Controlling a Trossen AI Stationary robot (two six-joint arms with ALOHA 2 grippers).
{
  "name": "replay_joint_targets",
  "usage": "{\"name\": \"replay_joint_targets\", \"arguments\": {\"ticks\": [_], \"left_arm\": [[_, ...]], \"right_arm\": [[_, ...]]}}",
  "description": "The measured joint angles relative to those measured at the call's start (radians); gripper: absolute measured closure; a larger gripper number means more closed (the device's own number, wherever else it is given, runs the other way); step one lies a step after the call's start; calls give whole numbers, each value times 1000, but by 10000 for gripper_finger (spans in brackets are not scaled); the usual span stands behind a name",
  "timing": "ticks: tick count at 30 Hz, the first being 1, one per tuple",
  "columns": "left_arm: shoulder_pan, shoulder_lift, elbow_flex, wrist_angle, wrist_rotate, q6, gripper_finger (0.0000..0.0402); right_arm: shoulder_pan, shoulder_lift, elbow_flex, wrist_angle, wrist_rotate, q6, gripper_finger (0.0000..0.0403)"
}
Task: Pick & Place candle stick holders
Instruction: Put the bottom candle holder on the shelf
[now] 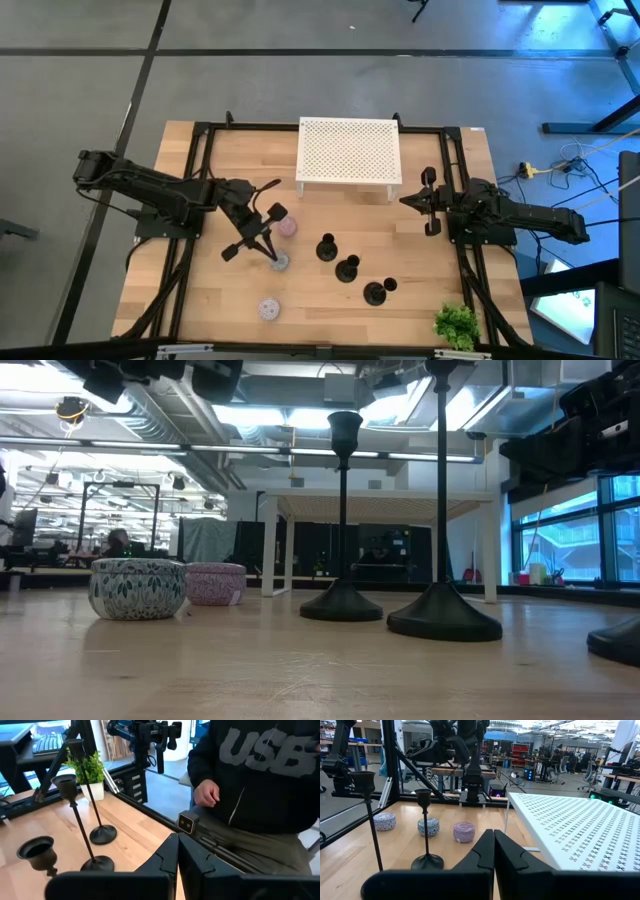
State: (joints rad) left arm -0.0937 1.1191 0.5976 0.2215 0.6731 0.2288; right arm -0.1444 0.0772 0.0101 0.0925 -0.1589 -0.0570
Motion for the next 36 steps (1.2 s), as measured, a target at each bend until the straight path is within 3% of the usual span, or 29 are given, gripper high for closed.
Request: {"name": "replay_joint_targets", "arguments": {"ticks": [24, 27, 32, 36], "left_arm": [[-11, 1, 0, 6, -28, -96, 398], [-11, 1, 0, -26, -170, -155, 398], [-3, 2, 0, -115, -514, -215, 398], [22, 2, 0, -126, -646, -217, 398]], "right_arm": [[0, 0, 0, 0, 0, 0, 402], [0, 0, 0, 0, 0, 0, 402], [0, 0, 0, 0, 0, 0, 402], [0, 0, 0, 0, 0, 0, 402]]}}
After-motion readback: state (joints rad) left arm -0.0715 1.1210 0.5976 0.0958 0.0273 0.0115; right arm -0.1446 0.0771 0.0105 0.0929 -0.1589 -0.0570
